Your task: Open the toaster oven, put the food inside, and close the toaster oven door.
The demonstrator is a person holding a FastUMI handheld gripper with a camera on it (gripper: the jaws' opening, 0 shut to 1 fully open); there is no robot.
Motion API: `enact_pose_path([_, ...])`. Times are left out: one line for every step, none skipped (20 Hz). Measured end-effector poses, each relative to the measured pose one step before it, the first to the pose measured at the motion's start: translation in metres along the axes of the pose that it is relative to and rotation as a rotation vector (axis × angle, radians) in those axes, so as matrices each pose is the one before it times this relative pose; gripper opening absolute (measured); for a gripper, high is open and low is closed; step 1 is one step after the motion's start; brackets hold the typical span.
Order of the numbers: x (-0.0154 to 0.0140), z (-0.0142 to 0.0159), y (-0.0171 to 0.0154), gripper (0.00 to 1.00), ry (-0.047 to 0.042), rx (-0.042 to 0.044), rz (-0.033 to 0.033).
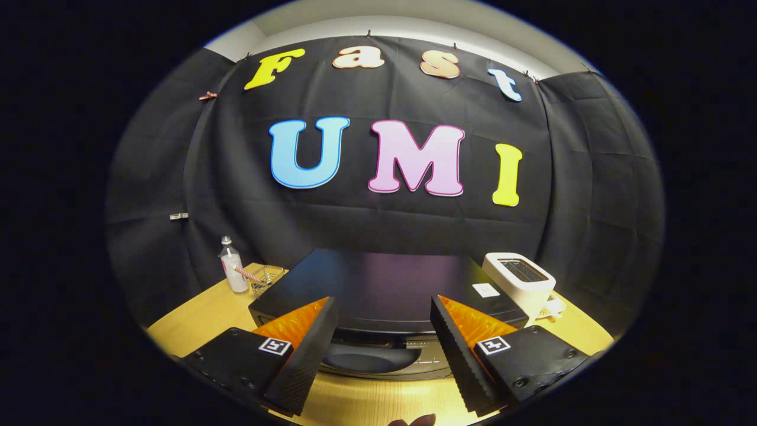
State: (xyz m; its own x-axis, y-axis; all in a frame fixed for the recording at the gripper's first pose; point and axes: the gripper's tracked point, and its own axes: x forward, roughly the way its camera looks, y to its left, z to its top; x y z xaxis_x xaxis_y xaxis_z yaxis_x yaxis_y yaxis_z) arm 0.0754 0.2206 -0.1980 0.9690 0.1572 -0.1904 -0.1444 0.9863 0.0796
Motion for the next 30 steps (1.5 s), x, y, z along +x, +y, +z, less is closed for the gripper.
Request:
enact_pose_path([0.00287, -0.00504, 0.00143, 0.97, 0.01131, 0.00327, 0.00054])
enact_pose_path([0.00265, -0.00558, 0.00094, 0.98, 0.01840, 0.00445, 0.00159])
enact_pose_path([0.00279, -0.00621, 0.00162, 0.97, 0.01921, 0.00568, 0.00105])
enact_pose_path([-0.00198, -0.00171, 0.00497, 0.98, 0.01019, 0.01363, 0.01519])
enact_pose_path([0.00137, 0.00258, 0.00082, 0.97, -0.01477, 0.00147, -0.00354])
enact_pose_path([0.00131, -0.00184, -0.00032, 0.96, 0.00724, -0.00298, -0.00271])
enact_pose_path([-0.00287, 0.00059, -0.00018, 0.97, 0.00043, 0.00138, -0.00246])
enact_pose_path([-0.00025, -0.00062, -0.00051, 0.97, 0.00047, -0.00148, -0.00443])
enact_pose_path([-0.00010, 0.00029, 0.00035, 0.97, 0.00269, -0.00573, -0.00212])
enact_pose_path([-0.00082, -0.00008, 0.00101, 0.97, 0.00096, -0.00217, 0.00015])
enact_pose_path([-0.00182, -0.00073, 0.00050, 0.97, 0.00317, 0.00387, 0.00094])
enact_pose_path([-0.00070, -0.00038, 0.00141, 0.97, 0.00328, 0.00261, 0.00081])
enact_pose_path([-0.00007, -0.00140, 0.00031, 0.97, 0.00475, -0.00061, -0.00248])
enact_pose_path([-0.00015, -0.00141, 0.00027, 0.97, 0.00654, -0.00486, -0.00319])
enact_pose_path([-0.00055, -0.00372, 0.00025, 0.97, 0.00814, -0.00339, -0.00304])
enact_pose_path([0.00049, -0.00546, -0.00010, 0.97, 0.01878, -0.00242, -0.00319])
enact_pose_path([-0.00131, -0.00472, -0.00031, 0.97, 0.01716, 0.00929, -0.00152])
enact_pose_path([-0.00008, 0.00361, -0.00112, 0.97, -0.01893, 0.02416, -0.00404])
enact_pose_path([0.00122, -0.00531, -0.00088, 0.96, 0.01697, 0.00717, -0.00426])
enact_pose_path([-0.00166, 0.00266, 0.00000, 0.96, -0.01708, -0.00970, 0.00085])
enact_pose_path([0.00058, -0.00088, 0.00114, 0.97, 0.00581, -0.00587, 0.00151])
enact_pose_path([-0.00139, -0.00111, -0.00060, 0.97, 0.00451, 0.00581, 0.00174])
enact_pose_path([-0.00185, -0.00191, 0.00016, 0.98, 0.01162, 0.00303, 0.00310])
enact_pose_path([-0.00334, -0.00117, 0.00044, 0.97, 0.00371, -0.00610, 0.00265])
enact_pose_path([-0.00354, -0.00133, -0.00005, 0.98, 0.00305, -0.00209, 0.00295])
enact_pose_path([-0.00488, -0.00253, -0.00077, 0.98, 0.00093, 0.00555, 0.00205])
enact_pose_path([-0.00504, -0.00291, 0.00021, 0.98, 0.00470, 0.00137, 0.00193])
enact_pose_path([-0.00465, -0.00314, 0.00094, 0.97, 0.00374, -0.00428, 0.00270])
enact_pose_path([-0.00433, -0.00377, 0.00038, 0.97, 0.00783, 0.00105, 0.00307])
enact_pose_path([-0.00551, -0.00357, -0.00068, 0.97, 0.00494, 0.00255, -0.00229])
